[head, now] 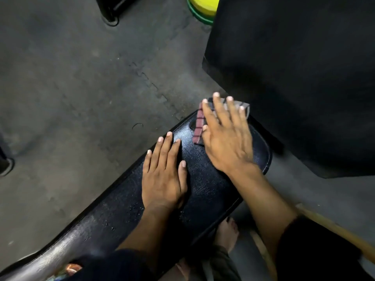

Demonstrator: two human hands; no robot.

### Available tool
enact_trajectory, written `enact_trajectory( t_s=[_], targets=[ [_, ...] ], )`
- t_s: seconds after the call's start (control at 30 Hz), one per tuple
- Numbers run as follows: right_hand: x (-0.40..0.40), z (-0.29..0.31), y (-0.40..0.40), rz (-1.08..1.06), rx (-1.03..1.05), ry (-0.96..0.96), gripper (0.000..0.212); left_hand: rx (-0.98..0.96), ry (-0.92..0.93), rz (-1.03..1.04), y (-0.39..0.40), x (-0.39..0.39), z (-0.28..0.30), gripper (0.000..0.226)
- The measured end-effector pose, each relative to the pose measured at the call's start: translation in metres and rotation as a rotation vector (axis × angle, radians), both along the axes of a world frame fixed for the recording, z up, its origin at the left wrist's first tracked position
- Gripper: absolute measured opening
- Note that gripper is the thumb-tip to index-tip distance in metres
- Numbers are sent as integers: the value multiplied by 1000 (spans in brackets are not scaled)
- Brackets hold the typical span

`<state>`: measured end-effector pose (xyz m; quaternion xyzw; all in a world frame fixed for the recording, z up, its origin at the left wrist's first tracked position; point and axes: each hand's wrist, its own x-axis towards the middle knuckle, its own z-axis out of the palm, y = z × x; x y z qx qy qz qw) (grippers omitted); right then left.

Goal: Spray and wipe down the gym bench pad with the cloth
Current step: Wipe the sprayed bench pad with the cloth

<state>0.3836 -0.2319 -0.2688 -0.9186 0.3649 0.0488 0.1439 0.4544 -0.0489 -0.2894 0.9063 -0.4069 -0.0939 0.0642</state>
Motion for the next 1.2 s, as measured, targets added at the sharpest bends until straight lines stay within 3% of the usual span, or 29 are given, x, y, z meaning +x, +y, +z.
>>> enact_trajectory(
  t_s=[0.1, 0.23, 0.37, 0.5, 0.63, 0.7, 0.8, 0.9, 1.03, 1.2],
  targets=[
    [-2, 5, 23, 153, 9, 5, 71, 17, 2, -7, 0, -1, 0, 60],
    [-48, 6, 50, 159, 13, 6, 70, 18, -3, -13, 1, 1, -3, 62],
    [-69, 5, 25, -64, -4, 50, 70, 26, -10, -18, 2, 1, -5, 64],
    [-5, 4, -15, -330, 84, -20, 66, 28, -16, -20, 2, 2, -7, 64],
    [30, -4, 8, -46, 39, -30, 61, 27, -2, -34, 3, 2, -6, 64],
    [5, -7, 30, 101, 22, -41, 64, 41, 1, -31, 4, 0, -6, 64],
    [-49, 0, 53, 131, 2, 25, 75, 44, 11, -32, 4, 2, -5, 64],
    [-79, 8, 37, -15, 12, 61, 74, 27, 18, -25, 2, 1, -5, 65],
    [-24, 12, -11, -413, 153, -32, 67, 23, 10, -25, 4, 0, -7, 66],
    [8, 2, 16, -29, 53, 4, 63, 13, 16, -28, 4, 0, -8, 66]
  ],
)
